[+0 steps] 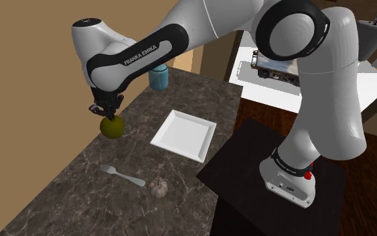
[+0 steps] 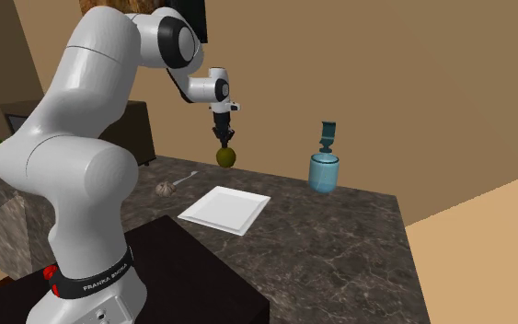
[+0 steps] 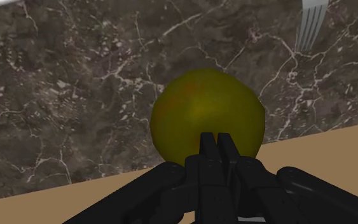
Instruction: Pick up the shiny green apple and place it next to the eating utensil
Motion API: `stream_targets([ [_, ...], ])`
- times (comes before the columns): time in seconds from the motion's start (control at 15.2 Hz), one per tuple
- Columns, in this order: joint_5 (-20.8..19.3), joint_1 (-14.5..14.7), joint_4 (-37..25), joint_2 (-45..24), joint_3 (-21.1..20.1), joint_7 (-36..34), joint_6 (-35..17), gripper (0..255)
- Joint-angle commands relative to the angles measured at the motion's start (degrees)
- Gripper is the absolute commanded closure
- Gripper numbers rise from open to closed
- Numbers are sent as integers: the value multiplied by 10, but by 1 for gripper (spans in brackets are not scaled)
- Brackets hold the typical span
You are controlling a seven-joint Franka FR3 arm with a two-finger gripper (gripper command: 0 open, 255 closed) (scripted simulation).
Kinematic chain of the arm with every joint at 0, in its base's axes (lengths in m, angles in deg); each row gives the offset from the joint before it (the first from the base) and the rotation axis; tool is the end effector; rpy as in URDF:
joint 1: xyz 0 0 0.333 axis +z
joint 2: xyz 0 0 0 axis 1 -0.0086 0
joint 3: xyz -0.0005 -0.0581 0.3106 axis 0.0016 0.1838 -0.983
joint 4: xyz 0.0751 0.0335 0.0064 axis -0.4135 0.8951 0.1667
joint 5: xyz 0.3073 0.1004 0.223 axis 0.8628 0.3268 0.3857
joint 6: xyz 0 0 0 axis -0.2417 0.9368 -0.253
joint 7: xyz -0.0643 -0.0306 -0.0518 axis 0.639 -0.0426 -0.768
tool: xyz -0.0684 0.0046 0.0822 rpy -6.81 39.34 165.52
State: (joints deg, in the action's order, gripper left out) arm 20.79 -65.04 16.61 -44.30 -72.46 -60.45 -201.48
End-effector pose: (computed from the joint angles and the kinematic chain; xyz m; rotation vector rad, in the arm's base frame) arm 0.6112 0.3586 0.3194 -3.1112 -0.1244 -0.1009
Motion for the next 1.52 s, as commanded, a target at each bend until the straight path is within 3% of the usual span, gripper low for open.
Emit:
stream_targets([
  [0.0,-2,2,1,-9,1,-2,-11,255],
  [0.33,-5,3,10,-29,3,-4,-38,255],
  [0.79,-5,3,10,-29,3,-4,-38,255],
  [0.86,-5,3,10,-29,3,-4,-38,0],
  [1.19,-5,3,10,-29,3,-4,-38,0],
  [1.45,1,0,2,13,-1,-1,11,0],
])
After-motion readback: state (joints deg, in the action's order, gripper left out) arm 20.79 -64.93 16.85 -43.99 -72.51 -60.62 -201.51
